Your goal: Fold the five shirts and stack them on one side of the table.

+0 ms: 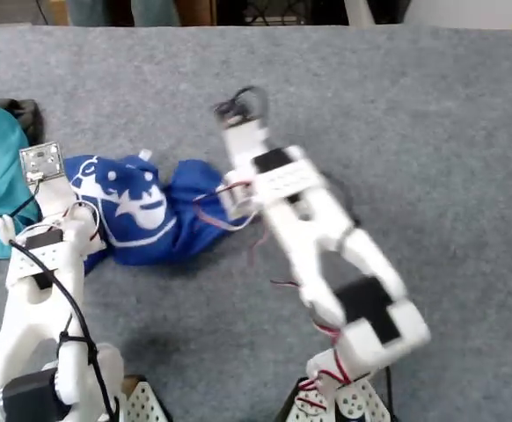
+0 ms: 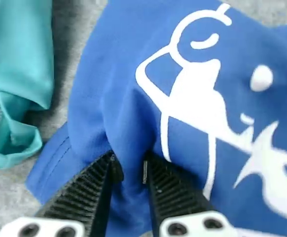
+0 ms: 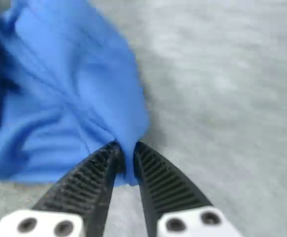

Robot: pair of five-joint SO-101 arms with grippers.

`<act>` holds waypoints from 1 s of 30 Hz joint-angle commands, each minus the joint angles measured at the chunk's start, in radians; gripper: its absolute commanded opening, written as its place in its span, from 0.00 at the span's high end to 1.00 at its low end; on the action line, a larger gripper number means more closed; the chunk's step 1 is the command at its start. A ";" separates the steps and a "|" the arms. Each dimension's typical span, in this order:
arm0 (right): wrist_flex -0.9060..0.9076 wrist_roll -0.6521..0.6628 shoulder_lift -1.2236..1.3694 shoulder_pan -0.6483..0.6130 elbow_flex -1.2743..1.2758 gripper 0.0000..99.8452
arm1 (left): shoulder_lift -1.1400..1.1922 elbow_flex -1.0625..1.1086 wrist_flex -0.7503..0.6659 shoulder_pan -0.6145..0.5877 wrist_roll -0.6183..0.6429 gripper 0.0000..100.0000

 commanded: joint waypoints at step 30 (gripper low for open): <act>0.124 0.347 -0.068 0.681 -0.303 0.53 | 0.227 -0.561 0.463 0.254 -0.097 0.78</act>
